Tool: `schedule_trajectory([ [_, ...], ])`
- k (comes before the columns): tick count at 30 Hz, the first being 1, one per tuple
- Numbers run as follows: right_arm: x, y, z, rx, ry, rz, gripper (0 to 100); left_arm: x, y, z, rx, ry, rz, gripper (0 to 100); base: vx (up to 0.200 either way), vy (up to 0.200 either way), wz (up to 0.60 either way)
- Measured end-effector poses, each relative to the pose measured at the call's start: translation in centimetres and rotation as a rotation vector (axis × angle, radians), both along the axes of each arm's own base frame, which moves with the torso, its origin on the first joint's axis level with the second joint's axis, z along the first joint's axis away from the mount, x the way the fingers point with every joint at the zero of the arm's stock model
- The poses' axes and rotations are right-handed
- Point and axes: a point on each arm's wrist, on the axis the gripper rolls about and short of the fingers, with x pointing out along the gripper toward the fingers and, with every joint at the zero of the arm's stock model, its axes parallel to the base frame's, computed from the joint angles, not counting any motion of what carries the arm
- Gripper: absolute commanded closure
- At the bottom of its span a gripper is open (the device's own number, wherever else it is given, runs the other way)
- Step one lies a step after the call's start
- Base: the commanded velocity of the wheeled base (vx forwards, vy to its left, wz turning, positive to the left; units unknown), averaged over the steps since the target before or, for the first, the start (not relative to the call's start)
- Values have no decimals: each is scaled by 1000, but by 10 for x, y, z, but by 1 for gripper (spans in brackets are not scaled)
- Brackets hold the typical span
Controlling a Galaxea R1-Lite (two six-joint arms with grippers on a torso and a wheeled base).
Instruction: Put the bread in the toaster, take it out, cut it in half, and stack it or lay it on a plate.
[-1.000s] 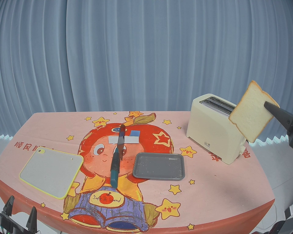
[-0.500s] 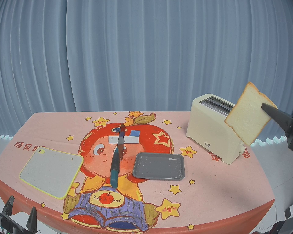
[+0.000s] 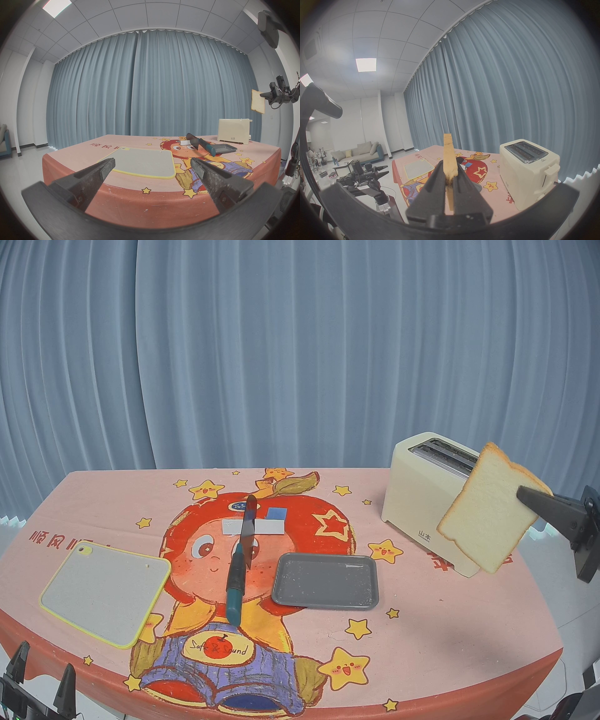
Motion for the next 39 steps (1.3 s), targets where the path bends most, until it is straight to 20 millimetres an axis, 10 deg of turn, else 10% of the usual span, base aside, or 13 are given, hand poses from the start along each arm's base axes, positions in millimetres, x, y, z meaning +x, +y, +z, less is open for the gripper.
schedule_trajectory([
  [15,2,8,-6,-12,38,41,100,0,0,0,1,1,-1,0,0,0,0],
  [39,3,10,-12,-32,51,54,100,0,0,0,0,1,-1,0,0,200,0],
])
